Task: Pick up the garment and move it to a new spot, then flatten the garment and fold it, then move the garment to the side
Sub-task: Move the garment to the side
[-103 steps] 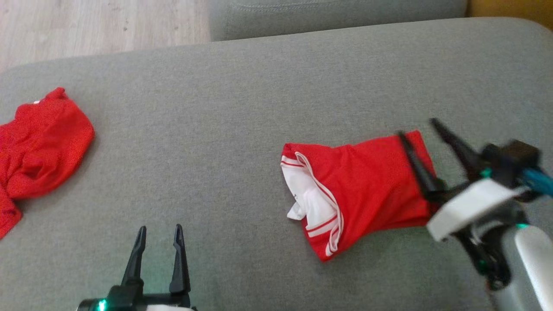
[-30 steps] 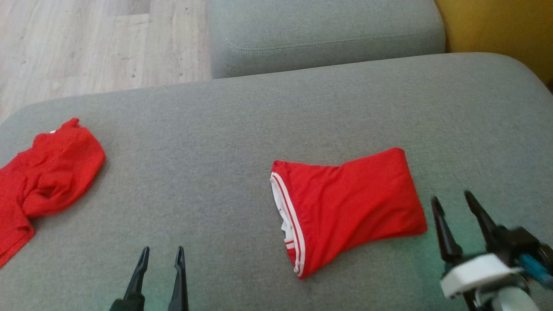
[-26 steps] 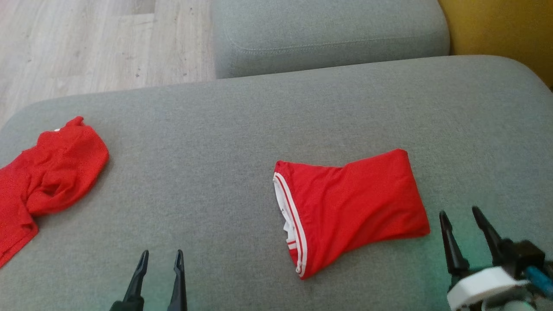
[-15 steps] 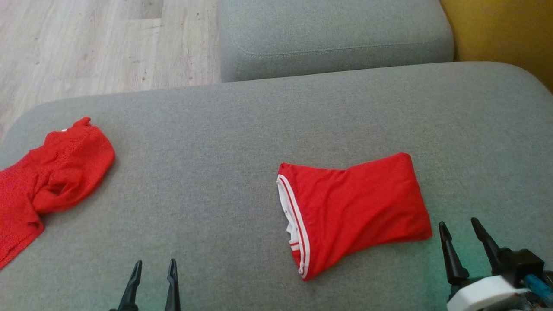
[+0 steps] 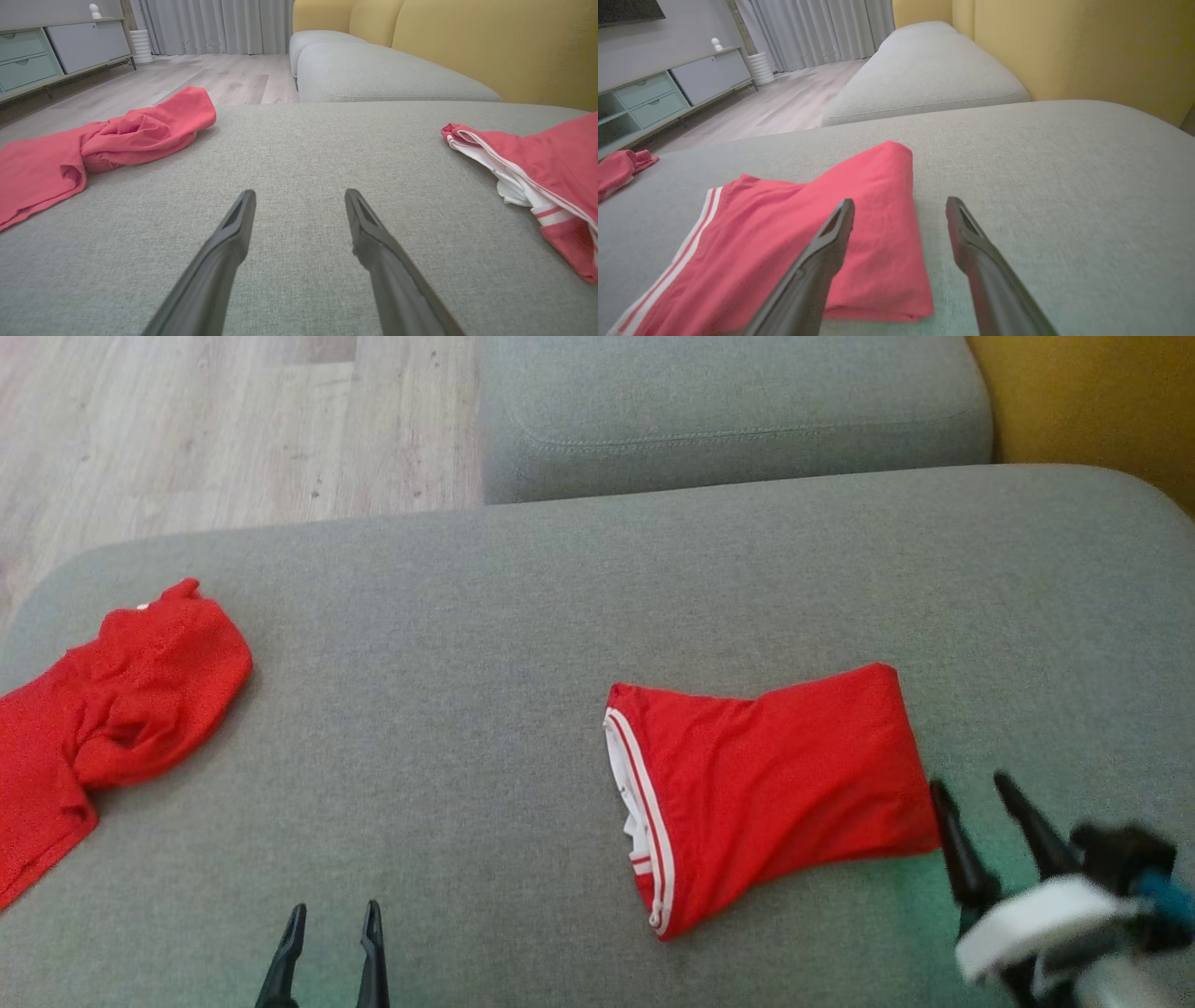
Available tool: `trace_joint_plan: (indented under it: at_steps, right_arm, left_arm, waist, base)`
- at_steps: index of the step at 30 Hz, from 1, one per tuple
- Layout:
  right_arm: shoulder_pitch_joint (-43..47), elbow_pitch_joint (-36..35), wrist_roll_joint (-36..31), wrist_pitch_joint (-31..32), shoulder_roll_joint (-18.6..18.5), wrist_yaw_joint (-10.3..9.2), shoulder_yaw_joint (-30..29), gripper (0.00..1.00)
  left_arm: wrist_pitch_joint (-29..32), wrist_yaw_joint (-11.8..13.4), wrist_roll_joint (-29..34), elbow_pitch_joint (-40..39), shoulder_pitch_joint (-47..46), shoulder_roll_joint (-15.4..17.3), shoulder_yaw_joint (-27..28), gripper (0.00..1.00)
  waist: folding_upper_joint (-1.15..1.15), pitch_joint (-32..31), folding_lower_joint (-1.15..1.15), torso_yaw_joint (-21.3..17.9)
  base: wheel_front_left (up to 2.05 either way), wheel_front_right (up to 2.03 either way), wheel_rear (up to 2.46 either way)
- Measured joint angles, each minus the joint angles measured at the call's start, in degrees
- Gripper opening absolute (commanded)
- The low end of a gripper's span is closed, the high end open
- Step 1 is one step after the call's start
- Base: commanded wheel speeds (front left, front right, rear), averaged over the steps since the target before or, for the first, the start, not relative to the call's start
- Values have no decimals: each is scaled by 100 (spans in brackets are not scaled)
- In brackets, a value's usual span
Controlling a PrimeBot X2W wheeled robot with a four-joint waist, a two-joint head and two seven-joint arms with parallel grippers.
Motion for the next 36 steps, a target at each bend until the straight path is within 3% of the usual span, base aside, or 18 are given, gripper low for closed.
trace_joint_plan:
  at_steps: [5,10,16,22,23,24,30,36]
  right_arm:
    - [-703,-207,1020,1512,-408,0,159,100]
    - [-1184,12,1311,2741,-554,0,286,100]
    - [-1557,1000,1199,3322,-315,0,122,100]
    - [-1976,1557,1503,3419,-115,0,151,100]
    - [-2069,1614,1477,3316,-129,0,146,7]
    - [-2156,1666,1460,3154,-142,0,119,0]
    - [-2898,1876,1042,2486,-420,0,85,0]
    - [-4073,2383,363,1890,-1189,1,-486,0]
  left_arm:
    - [0,2,0,-40,-1,0,-12,100]
    - [0,19,-8,-46,-25,0,-153,100]
    - [0,58,-26,-29,-118,-1,-381,100]
    - [0,82,-58,-9,-264,-1,-397,100]
    - [0,82,-58,-9,-293,-2,-400,100]
    - [0,82,-58,-11,-330,-2,-399,100]
    - [0,54,11,-122,-566,0,-413,100]
    - [-1,-59,270,-190,-1051,98,-492,100]
  waist:
    - [0,109,0,47]
    - [0,241,0,174]
    - [0,385,0,372]
    - [0,562,0,474]
    - [0,598,0,473]
    - [0,635,1,463]
    - [0,957,1,218]
    - [-1,1546,2,-102]
  base:
    - [0,0,0]
    - [0,0,0]
    - [0,0,0]
    - [0,0,0]
    - [0,0,0]
    - [0,0,0]
    - [0,0,0]
    - [0,0,0]
